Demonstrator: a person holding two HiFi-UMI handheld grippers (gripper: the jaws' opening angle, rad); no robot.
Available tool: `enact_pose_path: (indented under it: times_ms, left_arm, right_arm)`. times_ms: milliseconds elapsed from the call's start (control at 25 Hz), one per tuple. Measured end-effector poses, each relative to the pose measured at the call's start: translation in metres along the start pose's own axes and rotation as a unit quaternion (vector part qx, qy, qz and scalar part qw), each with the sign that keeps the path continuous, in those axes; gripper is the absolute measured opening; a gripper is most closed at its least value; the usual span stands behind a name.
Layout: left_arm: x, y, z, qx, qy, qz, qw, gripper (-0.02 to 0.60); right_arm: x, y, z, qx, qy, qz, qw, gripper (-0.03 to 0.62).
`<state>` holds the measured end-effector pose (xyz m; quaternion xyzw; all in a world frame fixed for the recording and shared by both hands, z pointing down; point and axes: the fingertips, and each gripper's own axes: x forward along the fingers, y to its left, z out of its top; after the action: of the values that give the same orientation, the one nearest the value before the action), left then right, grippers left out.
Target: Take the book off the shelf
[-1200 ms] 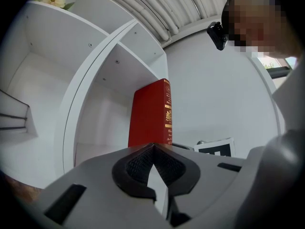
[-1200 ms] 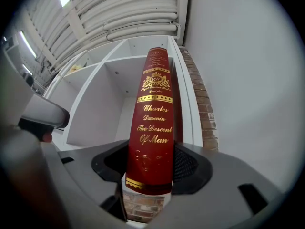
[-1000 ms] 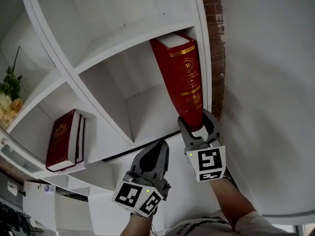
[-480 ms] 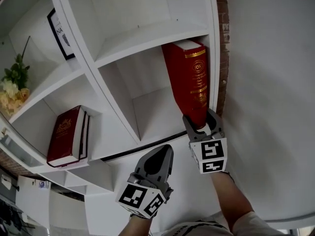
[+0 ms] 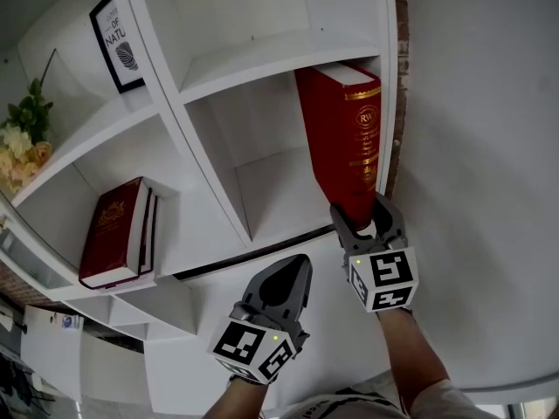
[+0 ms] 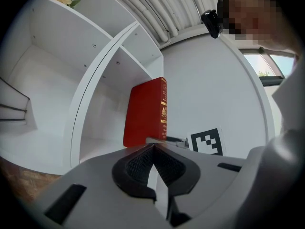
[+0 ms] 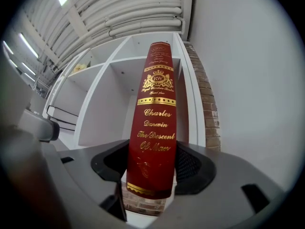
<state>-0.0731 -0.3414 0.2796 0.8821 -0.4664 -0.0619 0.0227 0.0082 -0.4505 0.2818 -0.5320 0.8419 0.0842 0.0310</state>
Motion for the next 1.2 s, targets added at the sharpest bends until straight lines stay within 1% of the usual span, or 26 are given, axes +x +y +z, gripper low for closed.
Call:
enact_pose_path:
  times_ms: [120, 240, 320, 440, 480, 520, 640, 840, 1200]
  left_arm:
    - [0.002, 0.003, 0.001, -0.001, -0.001, -0.002, 1.0, 0.011]
    - [0.004, 0.004, 0.0, -0.002, -0.001, -0.003, 1.0, 0.011]
    - [0.004, 0.005, 0.001, -0.002, -0.001, -0.002, 1.0, 0.011]
    - [0.003, 0.008, 0.002, -0.001, -0.003, 0.002, 1.0, 0.011]
    - [0.002, 0.009, 0.003, -0.001, -0.003, 0.003, 1.0, 0.011]
    - [0.001, 0.011, 0.003, -0.001, -0.004, 0.005, 1.0, 0.011]
    - [-0.002, 0.013, 0.001, -0.004, -0.004, 0.005, 1.0, 0.011]
    - [-0.01, 0.009, -0.005, -0.01, -0.001, -0.004, 0.9999, 0.011]
    - [-0.039, -0.01, -0.011, -0.016, -0.002, -0.028, 0.9995, 0.011]
  right_arm:
    - [0.005, 0.003, 0.004, 0.011, 0.009, 0.02, 1.0, 0.272]
    - [0.012, 0.004, 0.007, 0.006, 0.018, 0.029, 0.999, 0.288]
    - [0.017, 0.003, 0.008, -0.001, 0.022, 0.026, 0.999, 0.288]
    - [0.021, -0.002, 0.007, -0.005, 0.028, 0.01, 1.0, 0.285]
    - [0.021, -0.003, 0.007, -0.001, 0.026, 0.007, 1.0, 0.273]
    - [0.019, -0.004, 0.007, 0.003, 0.022, 0.004, 1.0, 0.257]
    - [0.011, -0.003, 0.01, 0.006, 0.003, -0.002, 1.0, 0.24]
    - [-0.016, 0.0, 0.017, 0.029, -0.037, 0.002, 0.999, 0.233]
    - [-0.073, 0.015, 0.026, 0.062, -0.06, 0.007, 0.996, 0.233]
